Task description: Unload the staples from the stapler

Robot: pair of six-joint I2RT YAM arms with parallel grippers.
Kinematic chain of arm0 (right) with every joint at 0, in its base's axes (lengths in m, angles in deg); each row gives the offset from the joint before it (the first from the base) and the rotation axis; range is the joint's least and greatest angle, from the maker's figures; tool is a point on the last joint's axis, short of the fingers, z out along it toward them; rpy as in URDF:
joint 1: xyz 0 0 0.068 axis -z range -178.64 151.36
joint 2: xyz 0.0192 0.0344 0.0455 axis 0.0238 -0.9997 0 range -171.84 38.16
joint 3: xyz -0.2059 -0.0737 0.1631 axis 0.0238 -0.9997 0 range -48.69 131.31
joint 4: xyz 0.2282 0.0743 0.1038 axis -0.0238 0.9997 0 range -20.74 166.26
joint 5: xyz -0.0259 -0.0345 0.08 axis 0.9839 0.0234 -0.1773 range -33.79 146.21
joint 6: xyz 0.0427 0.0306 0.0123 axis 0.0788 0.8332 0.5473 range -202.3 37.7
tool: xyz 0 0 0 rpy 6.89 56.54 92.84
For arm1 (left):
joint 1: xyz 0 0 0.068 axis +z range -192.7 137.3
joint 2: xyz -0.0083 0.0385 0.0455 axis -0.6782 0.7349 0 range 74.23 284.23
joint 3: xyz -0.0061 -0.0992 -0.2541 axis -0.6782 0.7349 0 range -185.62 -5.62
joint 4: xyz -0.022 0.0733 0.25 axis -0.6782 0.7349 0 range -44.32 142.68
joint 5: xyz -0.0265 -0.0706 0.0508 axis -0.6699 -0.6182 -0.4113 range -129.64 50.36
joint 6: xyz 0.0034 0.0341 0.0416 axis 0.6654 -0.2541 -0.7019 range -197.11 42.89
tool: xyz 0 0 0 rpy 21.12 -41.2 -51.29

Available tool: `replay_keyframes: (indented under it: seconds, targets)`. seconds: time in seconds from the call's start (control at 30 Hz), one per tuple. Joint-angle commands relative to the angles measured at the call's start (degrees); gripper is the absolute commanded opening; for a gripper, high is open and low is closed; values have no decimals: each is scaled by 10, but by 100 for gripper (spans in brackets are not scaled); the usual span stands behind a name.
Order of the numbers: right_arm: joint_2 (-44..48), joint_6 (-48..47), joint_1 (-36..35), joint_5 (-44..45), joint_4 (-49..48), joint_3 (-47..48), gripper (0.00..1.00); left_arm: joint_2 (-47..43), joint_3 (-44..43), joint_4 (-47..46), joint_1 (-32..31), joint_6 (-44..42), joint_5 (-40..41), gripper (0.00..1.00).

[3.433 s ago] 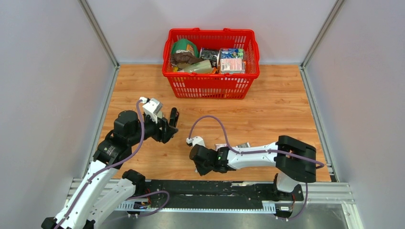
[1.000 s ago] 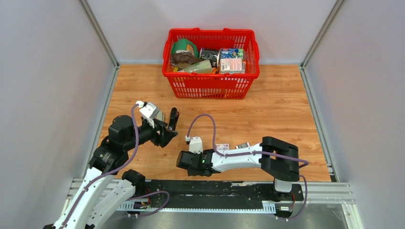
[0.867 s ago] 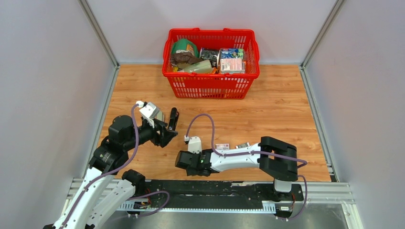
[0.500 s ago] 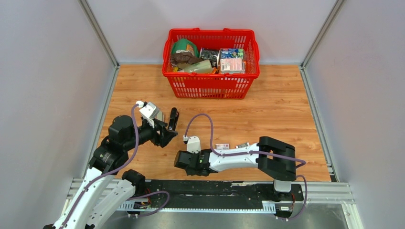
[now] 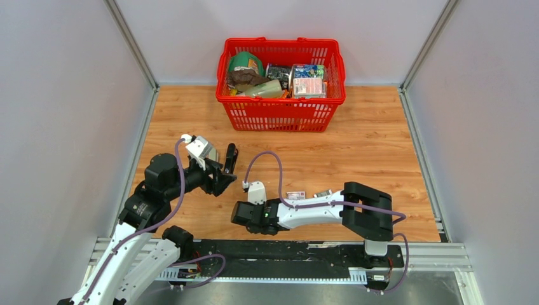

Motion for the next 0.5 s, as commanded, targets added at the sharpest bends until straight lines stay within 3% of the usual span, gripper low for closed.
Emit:
replay_keyframes:
  seconds: [0.0, 0.17, 0.47]
  targets:
    - [-21, -2, -2, 21, 9, 1, 22, 3, 1, -16, -2, 0, -6, 71]
    - [-5, -6, -2, 31, 12, -6, 15, 4, 2, -16, -3, -2, -3, 71]
    - [101, -10, 35, 58, 21, -80, 14, 8, 1, -14, -3, 0, 0, 71]
